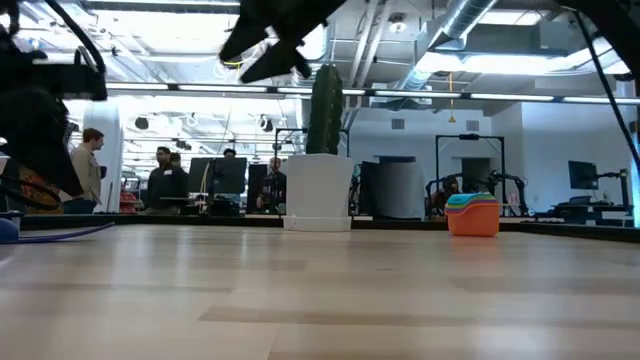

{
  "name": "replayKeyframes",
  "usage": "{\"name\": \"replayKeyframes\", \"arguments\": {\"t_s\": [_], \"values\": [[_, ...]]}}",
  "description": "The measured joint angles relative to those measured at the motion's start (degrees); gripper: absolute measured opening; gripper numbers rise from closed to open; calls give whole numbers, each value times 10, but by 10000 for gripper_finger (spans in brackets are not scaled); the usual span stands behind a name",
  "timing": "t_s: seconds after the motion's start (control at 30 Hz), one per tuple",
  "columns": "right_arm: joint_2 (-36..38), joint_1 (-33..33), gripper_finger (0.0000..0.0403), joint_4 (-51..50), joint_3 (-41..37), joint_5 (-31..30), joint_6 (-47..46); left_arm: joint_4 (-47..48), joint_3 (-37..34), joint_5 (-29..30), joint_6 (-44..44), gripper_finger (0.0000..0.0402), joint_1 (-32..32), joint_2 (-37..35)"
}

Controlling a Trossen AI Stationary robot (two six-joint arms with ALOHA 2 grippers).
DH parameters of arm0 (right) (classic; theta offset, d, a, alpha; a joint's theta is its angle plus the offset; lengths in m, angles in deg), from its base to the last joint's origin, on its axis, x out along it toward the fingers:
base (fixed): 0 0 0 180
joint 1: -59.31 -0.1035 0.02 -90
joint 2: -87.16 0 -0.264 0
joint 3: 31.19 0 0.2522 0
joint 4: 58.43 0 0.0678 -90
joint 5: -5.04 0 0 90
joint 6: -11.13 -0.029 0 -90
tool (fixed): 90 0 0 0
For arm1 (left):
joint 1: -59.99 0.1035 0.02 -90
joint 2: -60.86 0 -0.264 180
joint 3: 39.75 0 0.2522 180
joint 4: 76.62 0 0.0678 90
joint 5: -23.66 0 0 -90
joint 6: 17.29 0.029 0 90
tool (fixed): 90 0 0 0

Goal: Nest measuring cups in basket
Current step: Stack the violet measuring cup on top of the light blue measuring cup

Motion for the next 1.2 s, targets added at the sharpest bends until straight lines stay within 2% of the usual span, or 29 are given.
{"name": "replayKeyframes", "arguments": {"t_s": [0.13,0.23,0.33,0.53,0.7,0.83,1.07,1.2], "values": [[36,10,278,-17,0,2,-3,-56,-32,6,15,101,34,0],[54,14,278,-28,0,3,-9,-114,-52,-26,25,114,61,0],[63,14,278,-32,0,4,-13,-152,-60,-58,53,145,82,3],[75,14,278,-34,0,6,-14,-181,-60,-60,106,223,122,16],[73,13,278,-38,-1,36,-20,-206,-60,-105,145,260,154,46],[73,13,278,-45,-1,41,-20,-244,-59,-153,173,268,168,75],[73,13,278,-52,-1,49,-20,-268,-57,-168,184,266,171,88],[73,13,278,-56,-1,50,-20,-276,-58,-179,189,245,171,88]]}}
